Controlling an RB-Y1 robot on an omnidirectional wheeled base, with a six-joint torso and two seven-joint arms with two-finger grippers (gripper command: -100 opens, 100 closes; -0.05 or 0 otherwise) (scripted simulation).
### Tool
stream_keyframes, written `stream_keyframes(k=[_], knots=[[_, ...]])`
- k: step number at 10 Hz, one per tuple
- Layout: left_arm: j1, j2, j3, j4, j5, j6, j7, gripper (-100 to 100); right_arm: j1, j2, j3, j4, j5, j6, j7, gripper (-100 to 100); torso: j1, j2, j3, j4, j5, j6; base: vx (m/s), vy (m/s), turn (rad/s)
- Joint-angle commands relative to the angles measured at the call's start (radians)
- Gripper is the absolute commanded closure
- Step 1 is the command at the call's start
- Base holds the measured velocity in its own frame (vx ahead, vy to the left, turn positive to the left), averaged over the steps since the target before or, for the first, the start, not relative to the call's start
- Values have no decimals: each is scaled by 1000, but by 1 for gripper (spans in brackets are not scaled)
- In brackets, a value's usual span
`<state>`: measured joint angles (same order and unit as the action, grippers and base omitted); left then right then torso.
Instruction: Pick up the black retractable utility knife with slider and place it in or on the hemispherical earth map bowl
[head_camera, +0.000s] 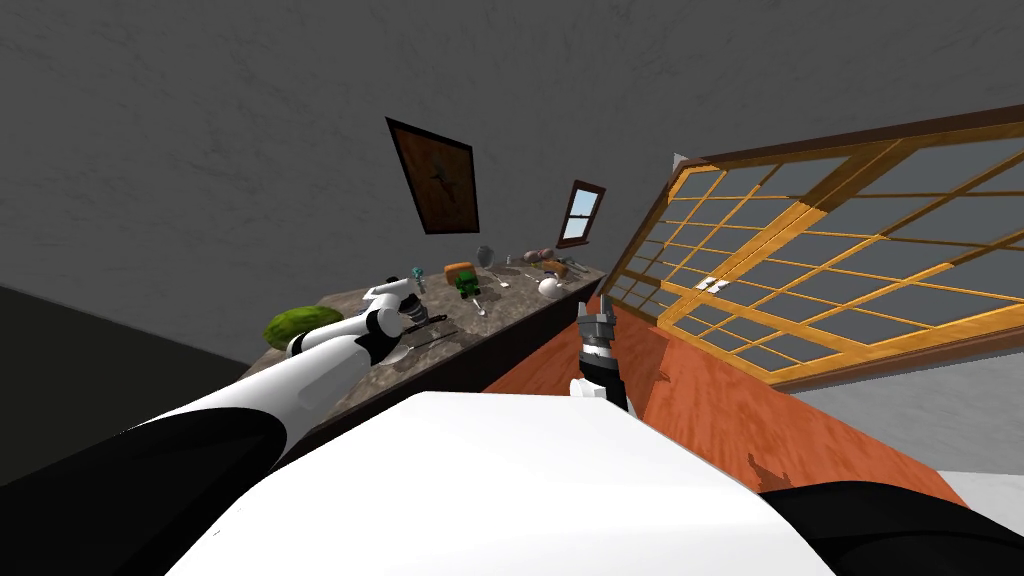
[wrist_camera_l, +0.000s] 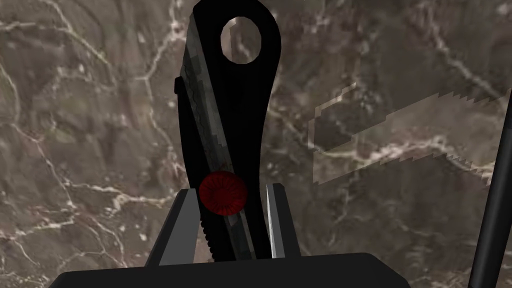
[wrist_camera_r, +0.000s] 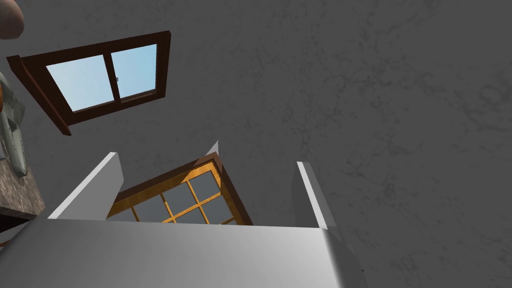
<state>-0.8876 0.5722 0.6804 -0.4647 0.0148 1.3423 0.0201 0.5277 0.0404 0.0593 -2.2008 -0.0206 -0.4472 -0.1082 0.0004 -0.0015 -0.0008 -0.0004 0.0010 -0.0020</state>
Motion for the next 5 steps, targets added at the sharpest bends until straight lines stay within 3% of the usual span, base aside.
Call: stream_keyframes(k=[1, 2, 4, 5], knots=[[0, 0, 0, 0, 0, 0, 0, 0, 0, 0, 0, 0, 0, 0, 0, 0, 0, 0, 0, 0, 0, 0, 0, 0, 0], [-15, 30, 12, -17, -5, 28, 15, 100, 0, 0, 0, 0, 0, 0, 0, 0, 0, 0, 0, 0, 0, 0, -51, 0, -129], [-26, 69, 30, -35, -13, 67, 38, 100, 0, 0, 0, 0, 0, 0, 0, 0, -1, 5, 3, 2, -1, 0, -93, -10, -156], [-26, 69, 30, -30, -13, 67, 38, 100, 0, 0, 0, 0, 0, 0, 0, 0, -2, 7, 4, 3, -1, 0, -65, -6, -55]])
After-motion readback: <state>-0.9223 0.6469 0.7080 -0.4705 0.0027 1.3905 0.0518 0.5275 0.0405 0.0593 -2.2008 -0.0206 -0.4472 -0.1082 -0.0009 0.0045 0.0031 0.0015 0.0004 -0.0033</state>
